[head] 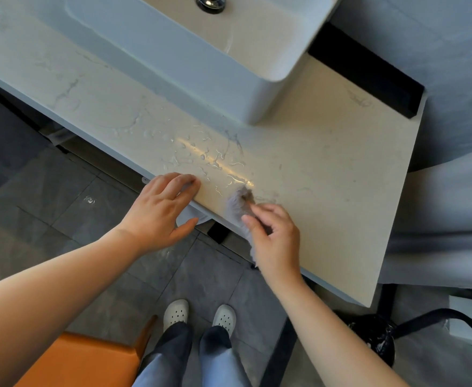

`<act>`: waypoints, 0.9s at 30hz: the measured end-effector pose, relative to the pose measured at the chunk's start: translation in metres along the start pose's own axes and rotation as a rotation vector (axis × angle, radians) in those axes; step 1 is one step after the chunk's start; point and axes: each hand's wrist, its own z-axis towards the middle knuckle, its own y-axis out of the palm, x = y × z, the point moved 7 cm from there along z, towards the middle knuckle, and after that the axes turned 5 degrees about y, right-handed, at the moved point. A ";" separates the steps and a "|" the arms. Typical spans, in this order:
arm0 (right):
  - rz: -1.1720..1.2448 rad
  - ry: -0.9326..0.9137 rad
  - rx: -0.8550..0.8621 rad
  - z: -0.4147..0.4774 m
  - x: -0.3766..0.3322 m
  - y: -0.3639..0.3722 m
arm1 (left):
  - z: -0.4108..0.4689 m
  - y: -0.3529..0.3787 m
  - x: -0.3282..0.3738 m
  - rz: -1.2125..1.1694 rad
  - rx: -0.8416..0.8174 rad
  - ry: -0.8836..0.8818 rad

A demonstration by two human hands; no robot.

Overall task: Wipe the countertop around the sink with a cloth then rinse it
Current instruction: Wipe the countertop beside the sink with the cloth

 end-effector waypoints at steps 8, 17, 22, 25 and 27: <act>-0.176 0.081 0.245 0.105 0.028 -0.032 | 0.002 0.002 0.002 -0.021 0.005 -0.027; -0.193 -0.010 0.230 0.095 0.033 0.004 | 0.004 0.000 0.008 -0.043 0.011 -0.050; -0.205 -0.122 0.171 0.061 0.016 0.031 | 0.003 -0.004 0.003 -0.138 -0.002 -0.086; -0.216 -0.196 0.117 0.036 0.004 0.043 | 0.004 -0.020 -0.008 -0.227 0.085 -0.132; -0.203 -0.212 0.056 0.023 -0.003 0.048 | 0.003 -0.031 -0.021 -0.213 0.166 -0.208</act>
